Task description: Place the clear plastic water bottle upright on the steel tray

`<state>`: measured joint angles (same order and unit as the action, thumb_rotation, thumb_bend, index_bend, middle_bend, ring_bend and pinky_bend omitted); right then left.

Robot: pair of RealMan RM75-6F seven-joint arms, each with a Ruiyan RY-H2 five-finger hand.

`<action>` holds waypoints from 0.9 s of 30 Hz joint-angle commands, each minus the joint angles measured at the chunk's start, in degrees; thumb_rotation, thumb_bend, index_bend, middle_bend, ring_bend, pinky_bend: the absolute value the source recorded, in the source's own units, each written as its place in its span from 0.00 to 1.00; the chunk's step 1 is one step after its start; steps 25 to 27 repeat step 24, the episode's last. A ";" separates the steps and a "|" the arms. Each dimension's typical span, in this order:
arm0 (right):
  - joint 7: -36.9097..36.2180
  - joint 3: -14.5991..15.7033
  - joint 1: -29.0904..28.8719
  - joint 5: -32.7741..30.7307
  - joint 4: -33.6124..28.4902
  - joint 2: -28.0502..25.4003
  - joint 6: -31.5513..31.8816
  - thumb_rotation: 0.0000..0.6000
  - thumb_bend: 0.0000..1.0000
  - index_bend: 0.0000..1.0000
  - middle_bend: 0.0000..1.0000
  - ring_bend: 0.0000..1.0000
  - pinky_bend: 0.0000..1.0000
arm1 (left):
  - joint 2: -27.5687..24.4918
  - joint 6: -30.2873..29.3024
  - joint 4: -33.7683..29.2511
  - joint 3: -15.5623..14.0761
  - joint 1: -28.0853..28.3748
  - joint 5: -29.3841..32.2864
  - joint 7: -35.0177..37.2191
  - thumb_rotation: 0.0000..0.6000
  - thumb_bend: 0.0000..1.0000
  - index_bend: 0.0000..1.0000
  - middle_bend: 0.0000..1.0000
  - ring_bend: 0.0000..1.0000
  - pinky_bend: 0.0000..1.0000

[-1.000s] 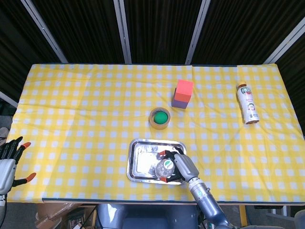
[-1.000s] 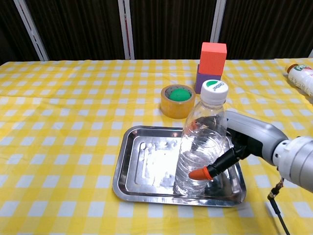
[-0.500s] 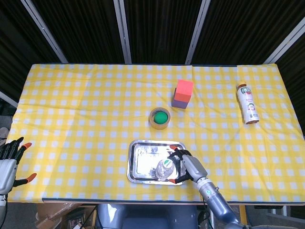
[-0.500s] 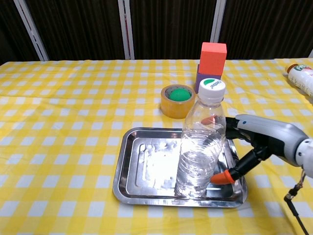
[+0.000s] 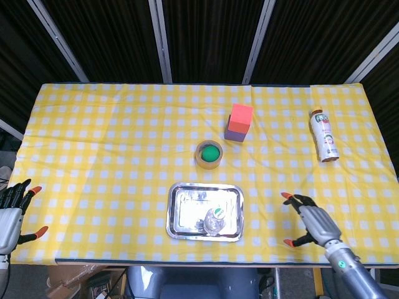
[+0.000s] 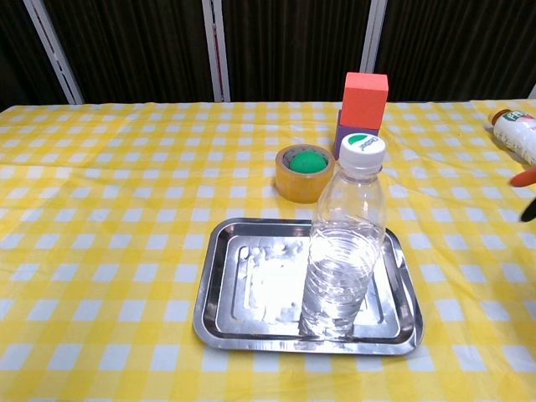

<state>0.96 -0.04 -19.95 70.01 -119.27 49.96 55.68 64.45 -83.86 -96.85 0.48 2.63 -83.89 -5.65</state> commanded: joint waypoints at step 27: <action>9.26 0.02 15.74 18.15 33.43 17.71 31.14 1.00 0.21 0.05 0.07 0.00 0.00 | -0.67 0.73 0.99 0.36 0.19 0.75 2.61 1.00 0.15 0.15 0.01 0.00 0.00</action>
